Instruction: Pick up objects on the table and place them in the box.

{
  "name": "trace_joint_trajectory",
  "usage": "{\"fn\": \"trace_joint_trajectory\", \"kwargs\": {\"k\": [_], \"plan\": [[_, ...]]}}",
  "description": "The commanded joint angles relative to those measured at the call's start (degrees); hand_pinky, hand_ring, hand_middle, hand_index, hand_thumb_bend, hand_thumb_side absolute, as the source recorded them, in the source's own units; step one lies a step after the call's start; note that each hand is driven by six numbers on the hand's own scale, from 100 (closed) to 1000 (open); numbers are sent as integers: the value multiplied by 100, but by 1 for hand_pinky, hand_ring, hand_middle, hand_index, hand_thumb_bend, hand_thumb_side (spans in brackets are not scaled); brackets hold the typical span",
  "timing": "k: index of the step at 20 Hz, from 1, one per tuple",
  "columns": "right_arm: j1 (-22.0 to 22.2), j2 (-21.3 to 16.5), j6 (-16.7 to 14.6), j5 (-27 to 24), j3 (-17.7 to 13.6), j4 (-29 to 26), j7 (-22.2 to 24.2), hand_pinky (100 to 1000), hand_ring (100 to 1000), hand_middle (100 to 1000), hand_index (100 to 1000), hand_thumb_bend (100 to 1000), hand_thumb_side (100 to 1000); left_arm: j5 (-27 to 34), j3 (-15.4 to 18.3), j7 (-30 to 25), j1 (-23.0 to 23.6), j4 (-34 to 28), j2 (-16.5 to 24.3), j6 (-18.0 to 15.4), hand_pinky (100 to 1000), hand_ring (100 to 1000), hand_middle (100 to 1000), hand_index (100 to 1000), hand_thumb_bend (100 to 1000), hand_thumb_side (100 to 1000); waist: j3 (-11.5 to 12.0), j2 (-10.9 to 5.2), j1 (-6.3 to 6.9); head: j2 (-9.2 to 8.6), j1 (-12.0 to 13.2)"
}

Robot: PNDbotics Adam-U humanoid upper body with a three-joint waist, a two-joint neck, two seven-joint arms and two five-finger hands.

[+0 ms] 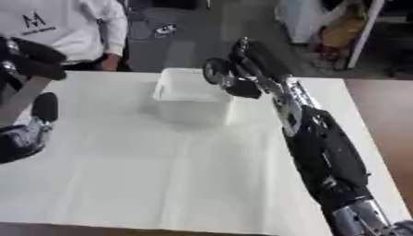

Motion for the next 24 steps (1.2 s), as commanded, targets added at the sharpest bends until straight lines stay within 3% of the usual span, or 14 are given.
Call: {"fn": "trace_joint_trajectory", "kwargs": {"k": [1,15,24], "plan": [[-282,-129,-29,263,-57,145,-252,100,100,100,206,100,665,-8,55,19,-112,-81,88,-22,575,492,659,667,200,567,25,-32,5,-105,-51],[-720,-274,276,1659,-260,997,-1083,100,100,100,238,100,673,16,17,-22,-296,-81,112,-77,576,492,659,667,199,566,221,158,-77,-350,-113],[-863,-416,527,2357,-403,1236,-1707,100,100,100,256,100,691,13,4,-26,-375,-81,152,-115,576,492,660,667,198,566,332,256,-124,-507,-159]]}}
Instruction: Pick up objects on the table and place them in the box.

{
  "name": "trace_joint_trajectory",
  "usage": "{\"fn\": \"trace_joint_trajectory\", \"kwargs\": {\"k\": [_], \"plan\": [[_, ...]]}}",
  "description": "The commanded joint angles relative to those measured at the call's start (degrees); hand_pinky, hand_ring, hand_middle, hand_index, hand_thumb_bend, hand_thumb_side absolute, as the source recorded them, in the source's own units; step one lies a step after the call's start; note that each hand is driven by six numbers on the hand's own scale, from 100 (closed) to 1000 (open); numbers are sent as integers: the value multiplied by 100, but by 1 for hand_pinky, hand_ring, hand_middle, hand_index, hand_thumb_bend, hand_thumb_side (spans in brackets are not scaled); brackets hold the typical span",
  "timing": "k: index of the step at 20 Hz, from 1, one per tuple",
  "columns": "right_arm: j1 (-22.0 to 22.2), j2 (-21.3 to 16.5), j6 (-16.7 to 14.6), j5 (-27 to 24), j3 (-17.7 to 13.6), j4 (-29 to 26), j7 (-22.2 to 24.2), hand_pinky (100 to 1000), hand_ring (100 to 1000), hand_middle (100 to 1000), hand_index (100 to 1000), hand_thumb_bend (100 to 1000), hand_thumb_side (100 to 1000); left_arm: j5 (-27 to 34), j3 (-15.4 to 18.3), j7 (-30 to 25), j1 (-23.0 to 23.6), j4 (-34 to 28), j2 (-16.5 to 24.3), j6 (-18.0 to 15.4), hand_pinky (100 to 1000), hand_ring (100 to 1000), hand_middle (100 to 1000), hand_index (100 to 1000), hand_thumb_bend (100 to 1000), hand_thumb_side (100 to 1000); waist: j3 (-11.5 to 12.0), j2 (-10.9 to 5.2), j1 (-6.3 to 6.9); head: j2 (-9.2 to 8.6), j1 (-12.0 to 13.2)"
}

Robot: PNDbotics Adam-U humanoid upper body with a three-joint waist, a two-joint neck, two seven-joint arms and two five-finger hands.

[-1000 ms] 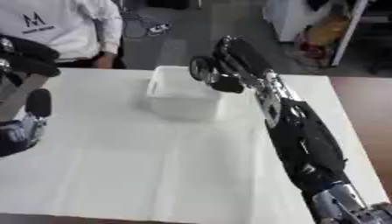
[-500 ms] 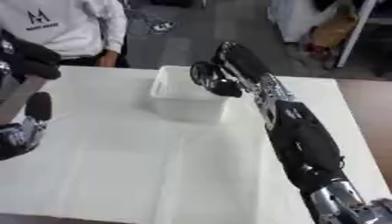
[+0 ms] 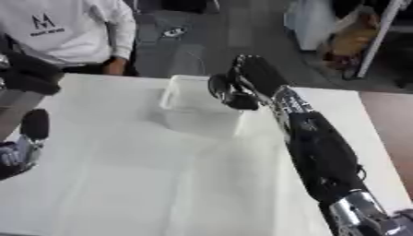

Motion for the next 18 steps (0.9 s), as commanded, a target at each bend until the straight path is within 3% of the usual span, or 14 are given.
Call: {"fn": "trace_joint_trajectory", "kwargs": {"k": [1,7,10,12,13,14,15,17,18], "plan": [[-211,-150,63,169,-69,22,-189,100,100,100,255,100,690,11,16,11,-122,-80,151,-37,576,492,660,667,198,566,31,-50,-2,-117,-60],[-248,-181,87,246,-104,117,-317,100,100,100,266,100,704,12,8,9,-165,-80,167,-54,577,492,660,667,198,566,91,-4,-25,-168,-28],[-253,-185,49,238,-115,115,-432,100,114,100,323,100,724,16,5,6,-177,-80,167,-60,577,492,660,667,198,567,100,7,-37,-184,-30],[-257,-201,17,253,-112,139,-464,100,197,178,374,100,721,17,6,4,-174,-80,167,-60,577,491,660,667,196,567,104,12,-42,-195,-32],[-259,-206,7,265,-114,148,-475,100,181,159,363,100,723,17,7,3,-173,-80,168,-60,577,491,660,667,197,567,105,13,-43,-198,-34],[-263,-213,4,275,-117,152,-491,100,275,280,439,100,722,17,7,2,-172,-80,170,-60,577,491,659,667,197,567,106,14,-46,-200,-32],[-265,-221,1,284,-122,157,-510,100,267,269,432,100,720,18,8,2,-172,-80,171,-62,577,491,659,667,197,567,109,16,-48,-202,-29],[-267,-236,18,312,-128,176,-527,100,369,392,516,100,737,18,7,0,-176,-80,174,-64,577,491,659,667,197,567,116,21,-54,-211,-21],[-268,-240,29,326,-130,188,-524,100,375,398,521,100,739,19,7,-1,-178,-80,175,-65,577,491,659,667,197,567,120,23,-56,-215,-19]]}}
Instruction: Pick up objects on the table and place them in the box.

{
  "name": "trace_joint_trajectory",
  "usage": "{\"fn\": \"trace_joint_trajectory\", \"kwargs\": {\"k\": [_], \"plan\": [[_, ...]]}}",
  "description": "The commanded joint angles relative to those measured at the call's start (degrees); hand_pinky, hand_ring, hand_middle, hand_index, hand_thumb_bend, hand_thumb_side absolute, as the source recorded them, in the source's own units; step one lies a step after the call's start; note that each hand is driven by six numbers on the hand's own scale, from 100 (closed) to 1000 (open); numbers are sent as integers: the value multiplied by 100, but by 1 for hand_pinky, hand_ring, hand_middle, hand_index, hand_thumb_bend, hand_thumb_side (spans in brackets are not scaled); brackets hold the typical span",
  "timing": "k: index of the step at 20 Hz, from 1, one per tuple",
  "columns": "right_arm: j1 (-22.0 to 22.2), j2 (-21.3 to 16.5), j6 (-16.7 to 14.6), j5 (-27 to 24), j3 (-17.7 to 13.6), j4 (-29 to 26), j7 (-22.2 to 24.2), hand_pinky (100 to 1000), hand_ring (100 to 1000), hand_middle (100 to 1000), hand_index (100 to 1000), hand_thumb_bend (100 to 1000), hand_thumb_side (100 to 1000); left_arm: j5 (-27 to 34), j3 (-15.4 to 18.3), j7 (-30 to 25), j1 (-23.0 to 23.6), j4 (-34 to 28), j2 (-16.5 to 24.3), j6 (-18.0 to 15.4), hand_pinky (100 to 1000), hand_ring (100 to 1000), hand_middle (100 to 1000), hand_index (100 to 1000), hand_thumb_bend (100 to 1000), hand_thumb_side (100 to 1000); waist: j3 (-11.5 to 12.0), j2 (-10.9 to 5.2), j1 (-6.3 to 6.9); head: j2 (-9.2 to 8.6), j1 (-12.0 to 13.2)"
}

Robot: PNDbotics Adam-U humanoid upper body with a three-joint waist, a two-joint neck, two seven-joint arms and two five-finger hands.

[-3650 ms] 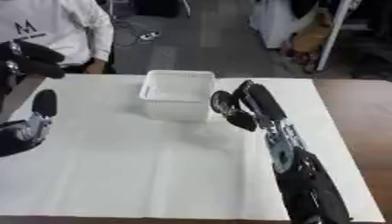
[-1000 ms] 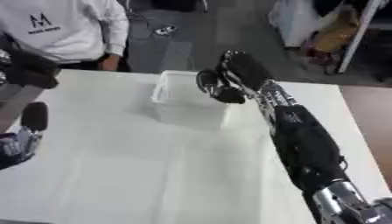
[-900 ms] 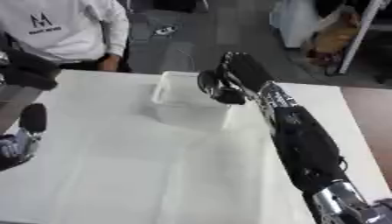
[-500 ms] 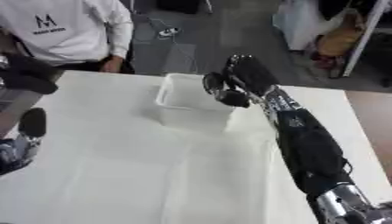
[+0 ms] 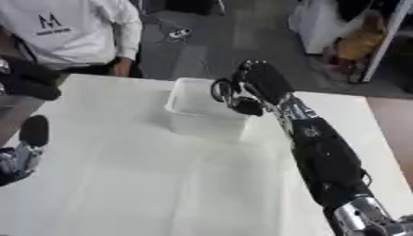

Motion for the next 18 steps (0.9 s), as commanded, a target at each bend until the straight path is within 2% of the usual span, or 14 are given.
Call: {"fn": "trace_joint_trajectory", "kwargs": {"k": [1,4,13,15,16,18], "plan": [[-241,-150,23,50,-30,-34,-30,100,414,452,554,100,751,18,8,-4,-84,-80,170,-21,577,491,659,667,197,567,15,-67,6,-73,-18],[-232,-155,55,90,-34,-18,-21,100,490,552,633,100,804,17,11,-5,-82,-80,175,-22,577,491,659,667,197,567,22,-63,3,-86,-10],[-250,-196,130,146,-42,14,28,100,584,687,763,100,929,16,16,-2,-79,-80,185,-28,578,491,660,667,198,567,41,-62,-6,-121,11],[-263,-211,152,179,-37,22,41,147,621,727,791,100,966,15,14,-3,-83,-80,188,-33,578,491,660,667,198,567,48,-59,-12,-131,11],[-269,-217,165,198,-37,28,53,209,663,755,815,100,1000,16,14,-4,-85,-80,189,-34,578,491,660,667,198,566,51,-58,-15,-136,11],[-286,-244,232,256,-38,57,125,296,719,800,860,100,1000,12,15,-3,-96,-80,195,-36,578,491,660,667,198,566,70,-48,-24,-164,14]]}}
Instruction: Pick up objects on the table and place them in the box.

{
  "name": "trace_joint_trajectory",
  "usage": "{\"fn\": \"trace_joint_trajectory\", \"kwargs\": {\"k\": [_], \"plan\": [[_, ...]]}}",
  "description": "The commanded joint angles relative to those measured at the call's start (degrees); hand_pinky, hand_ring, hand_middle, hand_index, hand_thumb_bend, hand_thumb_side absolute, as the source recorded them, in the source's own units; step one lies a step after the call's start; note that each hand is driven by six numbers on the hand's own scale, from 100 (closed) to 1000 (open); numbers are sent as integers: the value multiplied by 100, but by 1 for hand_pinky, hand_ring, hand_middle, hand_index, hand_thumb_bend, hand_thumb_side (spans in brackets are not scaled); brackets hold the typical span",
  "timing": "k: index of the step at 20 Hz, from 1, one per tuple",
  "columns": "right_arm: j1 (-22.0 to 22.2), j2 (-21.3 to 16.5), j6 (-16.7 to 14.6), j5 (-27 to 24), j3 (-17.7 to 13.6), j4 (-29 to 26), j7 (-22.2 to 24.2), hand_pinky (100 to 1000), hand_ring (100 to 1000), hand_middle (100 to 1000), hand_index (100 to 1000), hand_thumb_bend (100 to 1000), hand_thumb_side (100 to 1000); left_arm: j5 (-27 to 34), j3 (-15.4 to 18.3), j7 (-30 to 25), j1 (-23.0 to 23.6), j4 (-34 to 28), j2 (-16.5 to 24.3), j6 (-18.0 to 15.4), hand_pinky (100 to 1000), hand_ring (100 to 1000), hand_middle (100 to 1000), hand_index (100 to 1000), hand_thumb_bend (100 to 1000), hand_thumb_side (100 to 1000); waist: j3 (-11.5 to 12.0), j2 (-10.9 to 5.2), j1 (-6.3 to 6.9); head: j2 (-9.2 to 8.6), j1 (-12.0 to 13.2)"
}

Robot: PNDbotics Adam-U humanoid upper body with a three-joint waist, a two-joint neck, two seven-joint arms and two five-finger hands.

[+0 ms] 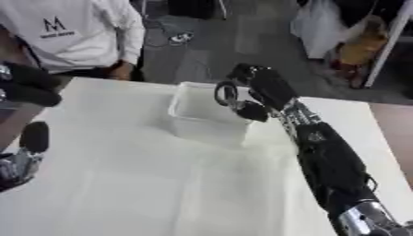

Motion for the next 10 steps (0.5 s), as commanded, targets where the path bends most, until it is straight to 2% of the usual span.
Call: {"fn": "trace_joint_trajectory", "kwargs": {"k": [1,4,8,10], "plan": [[-252,-163,112,98,-28,-19,89,319,735,814,876,100,1000,10,14,8,-101,-80,152,-26,578,491,660,667,199,566,28,-60,8,-108,9],[-278,-194,192,179,-49,9,214,340,746,827,891,100,981,12,9,8,-119,-80,157,-35,578,491,660,667,199,566,65,-41,-7,-148,-3],[-331,-296,358,297,-108,48,404,384,765,852,909,100,902,18,-5,1,-187,-80,167,-60,578,491,660,667,198,566,174,30,-61,-281,-33],[-354,-360,455,444,-112,33,434,432,782,868,918,183,867,19,-6,-2,-211,-80,182,-70,578,490,660,667,198,566,221,65,-92,-334,-32]]}}
